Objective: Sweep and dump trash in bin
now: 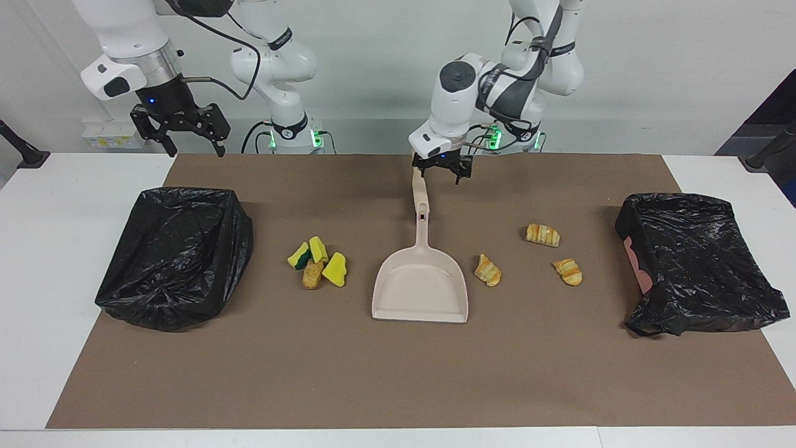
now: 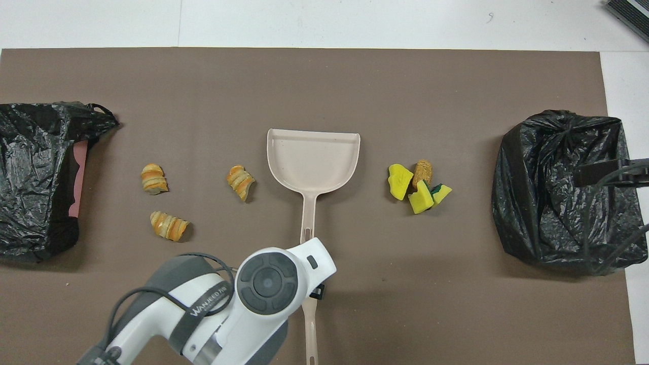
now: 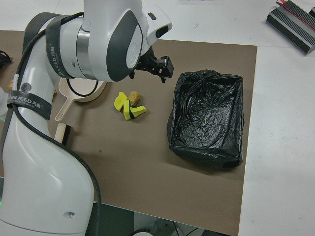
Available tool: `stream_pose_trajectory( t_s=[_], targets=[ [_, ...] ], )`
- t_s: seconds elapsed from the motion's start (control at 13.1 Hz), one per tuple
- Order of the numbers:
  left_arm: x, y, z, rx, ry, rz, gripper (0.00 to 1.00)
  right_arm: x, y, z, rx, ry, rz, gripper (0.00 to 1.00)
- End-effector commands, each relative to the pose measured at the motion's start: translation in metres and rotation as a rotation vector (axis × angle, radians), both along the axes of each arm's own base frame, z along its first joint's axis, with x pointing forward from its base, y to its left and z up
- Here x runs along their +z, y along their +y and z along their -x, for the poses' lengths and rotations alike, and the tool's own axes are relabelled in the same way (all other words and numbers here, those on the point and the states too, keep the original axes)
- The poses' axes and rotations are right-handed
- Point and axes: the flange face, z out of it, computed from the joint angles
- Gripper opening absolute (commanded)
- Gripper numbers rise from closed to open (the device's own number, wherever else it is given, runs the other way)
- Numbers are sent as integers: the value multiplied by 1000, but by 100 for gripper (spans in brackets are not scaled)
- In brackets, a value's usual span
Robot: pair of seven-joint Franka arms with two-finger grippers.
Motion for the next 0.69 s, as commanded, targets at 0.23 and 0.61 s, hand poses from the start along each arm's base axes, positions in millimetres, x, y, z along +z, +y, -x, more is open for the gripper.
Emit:
stream_pose_trajectory(
  t_s=[0.23,0.61],
  targets=[
    [-37,-20,81,90,-27,2,100,2,-1,2,22,-2,3,100],
    [-47,-19,99,93,-10,-1,100,2,-1,2,22,-2,3,100]
  ],
)
